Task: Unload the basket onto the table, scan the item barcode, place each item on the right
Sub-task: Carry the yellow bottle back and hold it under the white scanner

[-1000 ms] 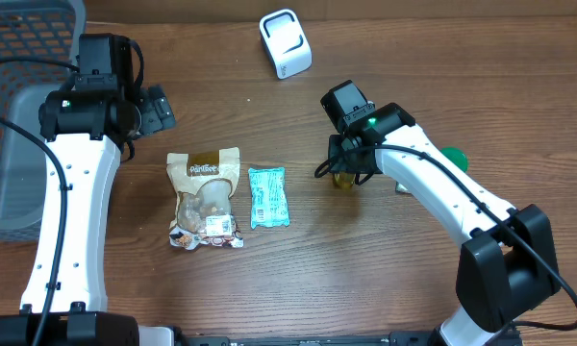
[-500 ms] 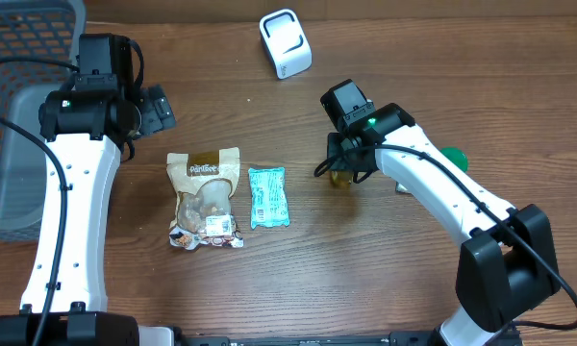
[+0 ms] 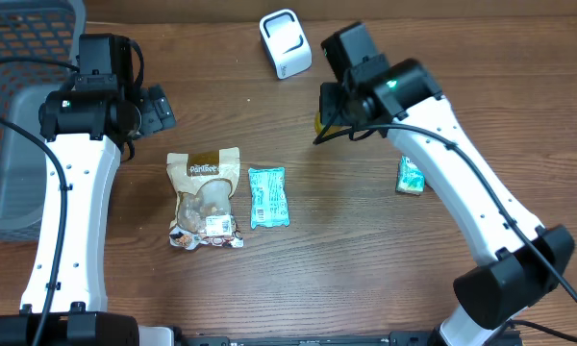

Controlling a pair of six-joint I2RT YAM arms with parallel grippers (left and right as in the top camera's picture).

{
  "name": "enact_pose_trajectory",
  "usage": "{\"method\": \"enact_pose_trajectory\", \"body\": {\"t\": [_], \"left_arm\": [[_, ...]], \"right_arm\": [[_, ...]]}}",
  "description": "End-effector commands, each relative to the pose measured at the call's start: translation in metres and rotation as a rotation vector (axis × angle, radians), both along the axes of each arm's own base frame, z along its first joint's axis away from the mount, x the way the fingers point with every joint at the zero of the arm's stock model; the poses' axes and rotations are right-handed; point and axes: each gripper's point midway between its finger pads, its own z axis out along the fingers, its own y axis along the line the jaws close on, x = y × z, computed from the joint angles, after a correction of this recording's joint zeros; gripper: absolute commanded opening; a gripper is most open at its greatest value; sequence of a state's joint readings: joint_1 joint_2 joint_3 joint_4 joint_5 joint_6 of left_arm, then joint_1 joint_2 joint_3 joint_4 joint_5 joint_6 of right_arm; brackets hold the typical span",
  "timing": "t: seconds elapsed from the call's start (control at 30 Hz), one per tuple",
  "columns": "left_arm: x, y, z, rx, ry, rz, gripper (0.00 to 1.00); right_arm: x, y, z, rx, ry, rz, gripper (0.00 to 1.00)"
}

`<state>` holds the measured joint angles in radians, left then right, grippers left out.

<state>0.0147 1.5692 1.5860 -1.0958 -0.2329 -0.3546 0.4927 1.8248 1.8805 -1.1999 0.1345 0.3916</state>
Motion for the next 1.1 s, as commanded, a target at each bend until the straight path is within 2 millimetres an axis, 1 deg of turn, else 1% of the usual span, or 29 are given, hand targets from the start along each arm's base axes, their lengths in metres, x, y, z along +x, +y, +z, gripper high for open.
{"method": "enact_pose_trajectory", "body": {"t": [0.0, 0.07, 0.17, 0.27, 0.37, 0.47, 0.6, 0.7, 0.8, 0.9, 0.97, 1.07], "left_arm": [[0.0, 0.001, 0.003, 0.021, -0.002, -0.02, 0.99], [0.0, 0.001, 0.003, 0.021, -0.002, -0.02, 0.99], [0.0, 0.001, 0.003, 0.02, -0.002, -0.02, 0.99], [0.0, 0.001, 0.003, 0.021, -0.002, -0.02, 1.0], [0.0, 0.001, 0.003, 0.021, -0.002, -0.02, 0.99], [0.0, 0.001, 0.003, 0.021, -0.002, -0.02, 1.0], [0.0, 0.001, 0.003, 0.02, -0.002, -0.02, 1.0], [0.0, 0.001, 0.003, 0.02, -0.002, -0.02, 1.0], [0.0, 0.001, 0.003, 0.02, -0.001, -0.02, 1.0], [0.0, 0.001, 0.003, 0.02, -0.002, -0.02, 1.0], [0.0, 0.001, 0.003, 0.021, -0.002, -0.02, 0.99], [0.0, 0.001, 0.003, 0.021, -0.002, -0.02, 1.0]], "right_arm": [[-0.003, 0.001, 0.053, 0.051, -0.094, 0.013, 0.17], [-0.005, 0.0, 0.064, 0.062, -0.114, 0.013, 0.16], [-0.003, 0.002, 0.074, 0.076, -0.149, 0.018, 0.15], [0.005, 0.006, 0.079, 0.046, -0.198, 0.092, 0.14], [0.012, 0.01, 0.085, -0.013, -0.259, 0.206, 0.12], [0.023, 0.016, 0.096, -0.06, -0.34, 0.301, 0.1], [0.041, 0.026, 0.114, -0.076, -0.461, 0.354, 0.04], [0.056, 0.033, 0.127, -0.098, -0.551, 0.39, 0.04], [0.069, 0.04, 0.134, -0.163, -0.629, 0.463, 0.04], [0.082, 0.042, 0.138, -0.234, -0.689, 0.501, 0.04], [0.09, 0.044, 0.136, -0.277, -0.714, 0.521, 0.04], [0.106, 0.049, 0.126, -0.351, -0.737, 0.566, 0.04]]}}
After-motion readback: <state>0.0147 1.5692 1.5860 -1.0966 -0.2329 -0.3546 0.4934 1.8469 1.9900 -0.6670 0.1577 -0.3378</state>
